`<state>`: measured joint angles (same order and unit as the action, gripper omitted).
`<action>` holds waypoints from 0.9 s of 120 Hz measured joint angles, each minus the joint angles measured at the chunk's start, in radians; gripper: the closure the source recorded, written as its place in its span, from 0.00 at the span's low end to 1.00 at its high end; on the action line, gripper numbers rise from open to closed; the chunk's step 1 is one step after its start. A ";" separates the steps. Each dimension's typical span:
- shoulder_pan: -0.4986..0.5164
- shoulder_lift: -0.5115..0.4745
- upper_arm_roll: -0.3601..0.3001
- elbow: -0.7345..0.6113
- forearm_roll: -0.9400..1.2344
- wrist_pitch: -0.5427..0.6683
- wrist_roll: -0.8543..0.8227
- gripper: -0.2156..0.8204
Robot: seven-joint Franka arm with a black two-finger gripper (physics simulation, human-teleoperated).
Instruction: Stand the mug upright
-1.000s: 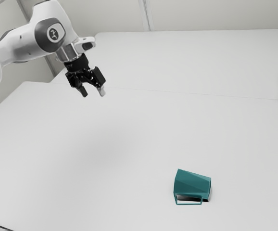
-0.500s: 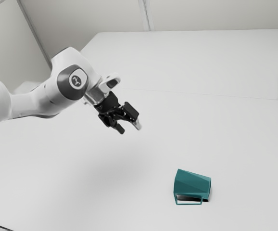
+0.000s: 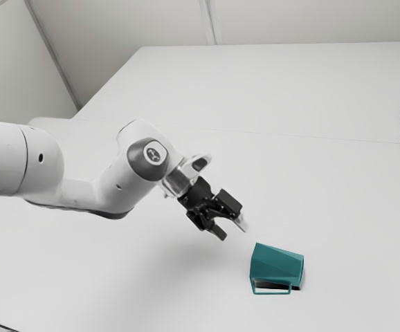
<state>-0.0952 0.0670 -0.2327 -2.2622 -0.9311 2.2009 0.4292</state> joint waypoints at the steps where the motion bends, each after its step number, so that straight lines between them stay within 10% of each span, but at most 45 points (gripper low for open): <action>1: 0.002 0.002 -0.001 0.000 -0.005 0.001 0.005 0.21; 108: 0.022 0.100 -0.106 -0.055 -0.441 0.037 0.343 0.27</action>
<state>-0.0730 0.1672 -0.3390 -2.3177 -1.3719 2.2383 0.7722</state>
